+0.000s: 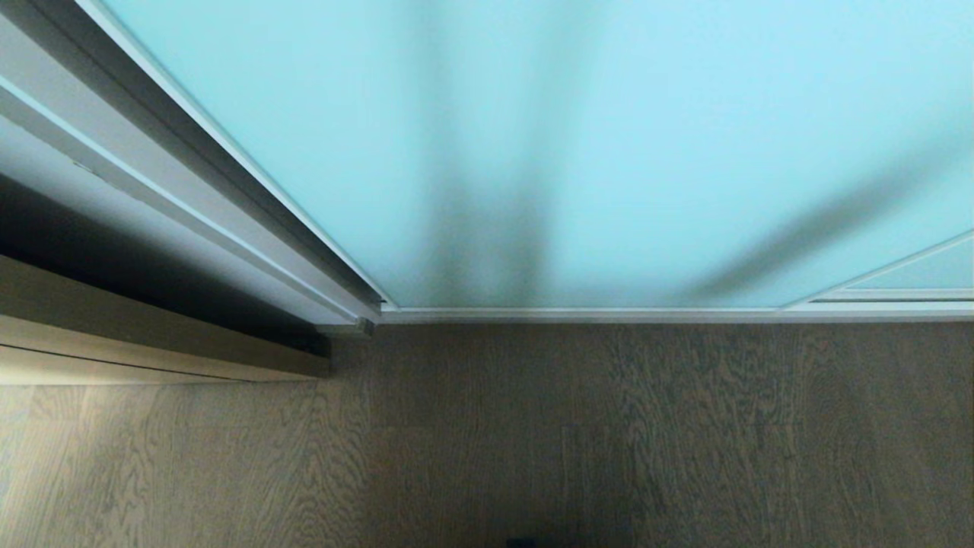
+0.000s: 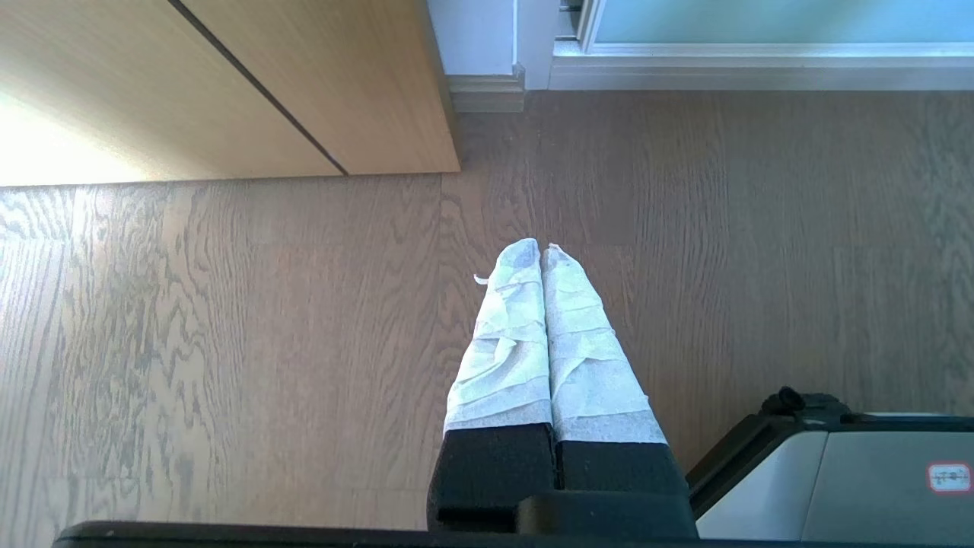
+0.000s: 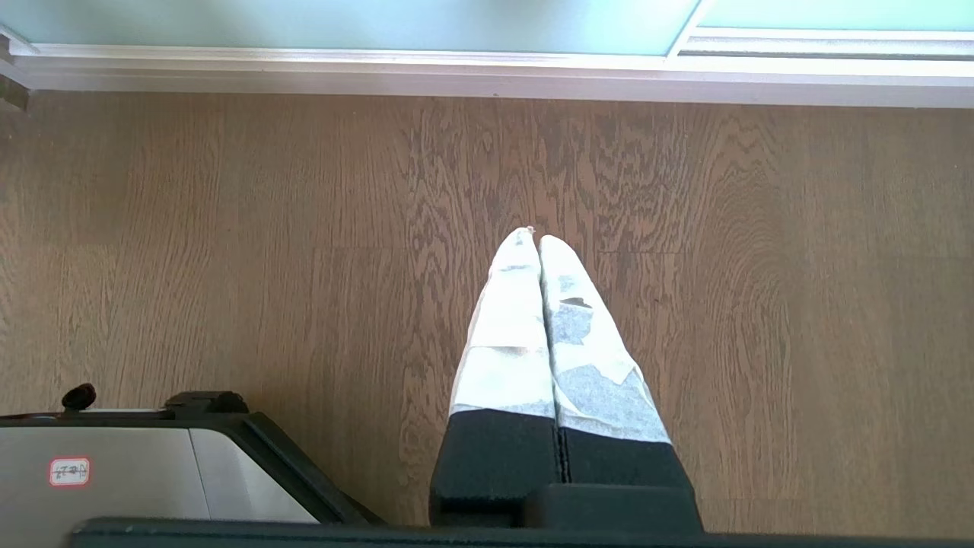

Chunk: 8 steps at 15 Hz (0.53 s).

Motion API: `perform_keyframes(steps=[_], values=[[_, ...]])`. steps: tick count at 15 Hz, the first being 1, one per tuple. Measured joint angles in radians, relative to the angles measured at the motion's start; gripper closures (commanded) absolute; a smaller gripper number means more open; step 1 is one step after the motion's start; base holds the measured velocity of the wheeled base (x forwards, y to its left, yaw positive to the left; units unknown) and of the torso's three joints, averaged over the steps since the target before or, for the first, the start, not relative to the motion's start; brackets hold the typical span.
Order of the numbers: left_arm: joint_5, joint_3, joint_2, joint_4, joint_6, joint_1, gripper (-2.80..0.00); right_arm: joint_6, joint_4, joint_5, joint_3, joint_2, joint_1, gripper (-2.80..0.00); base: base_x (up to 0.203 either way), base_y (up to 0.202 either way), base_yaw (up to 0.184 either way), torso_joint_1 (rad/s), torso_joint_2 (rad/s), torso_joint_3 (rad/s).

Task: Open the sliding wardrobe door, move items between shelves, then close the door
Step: Open the door

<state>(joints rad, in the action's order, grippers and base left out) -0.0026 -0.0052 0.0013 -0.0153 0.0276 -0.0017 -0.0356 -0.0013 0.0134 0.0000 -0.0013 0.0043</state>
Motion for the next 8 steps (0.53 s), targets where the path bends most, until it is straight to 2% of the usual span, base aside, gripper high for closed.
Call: perform_keyframes(steps=[2, 6, 8], values=[[0.001, -0.062, 0.001, -0.011, 0.01, 0.0, 0.0, 0.0, 0.0, 0.0, 0.0, 0.0, 0.0, 0.0, 0.0, 0.0, 0.0, 0.0, 0.0, 0.0], [-0.003, -0.359, 0.07, 0.005, 0.017, 0.0, 0.0, 0.0, 0.0, 0.0, 0.0, 0.0, 0.0, 0.0, 0.0, 0.0, 0.0, 0.0, 0.0, 0.0], [-0.004, -0.478, 0.182, 0.07, 0.017, 0.0, 0.0, 0.0, 0.0, 0.0, 0.0, 0.0, 0.0, 0.0, 0.0, 0.0, 0.0, 0.0, 0.0, 0.0]])
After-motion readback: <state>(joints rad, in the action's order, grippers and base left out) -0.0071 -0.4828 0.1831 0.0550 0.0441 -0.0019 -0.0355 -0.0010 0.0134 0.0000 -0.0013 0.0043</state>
